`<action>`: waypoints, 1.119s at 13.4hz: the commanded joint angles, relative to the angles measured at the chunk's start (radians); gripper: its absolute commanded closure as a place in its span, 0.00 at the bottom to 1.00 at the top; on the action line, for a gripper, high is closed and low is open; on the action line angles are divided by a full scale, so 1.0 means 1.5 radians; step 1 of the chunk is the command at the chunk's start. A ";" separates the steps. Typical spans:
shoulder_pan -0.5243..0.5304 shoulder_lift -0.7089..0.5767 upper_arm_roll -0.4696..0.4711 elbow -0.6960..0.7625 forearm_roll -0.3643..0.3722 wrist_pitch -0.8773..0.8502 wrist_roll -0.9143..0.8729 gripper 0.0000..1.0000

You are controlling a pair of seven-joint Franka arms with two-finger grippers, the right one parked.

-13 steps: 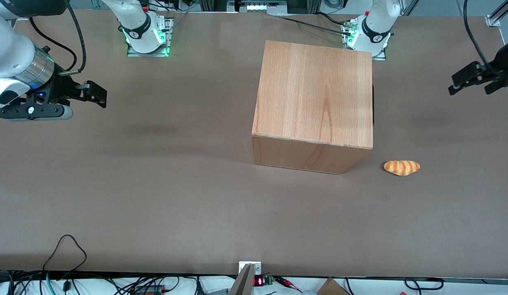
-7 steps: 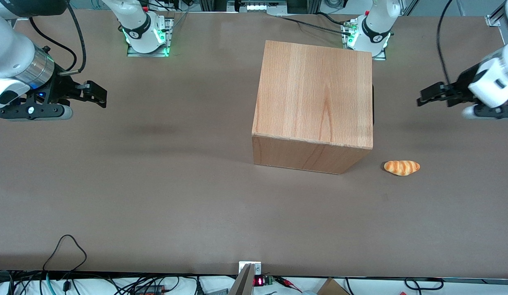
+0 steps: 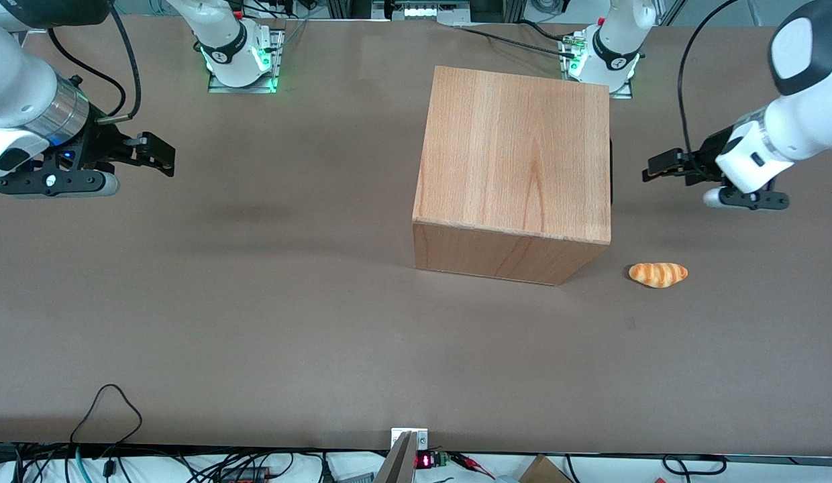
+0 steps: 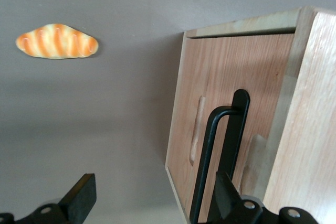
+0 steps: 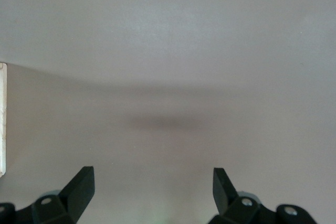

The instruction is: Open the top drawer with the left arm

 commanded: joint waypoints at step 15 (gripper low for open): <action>0.000 0.000 -0.035 -0.095 -0.028 0.083 0.046 0.00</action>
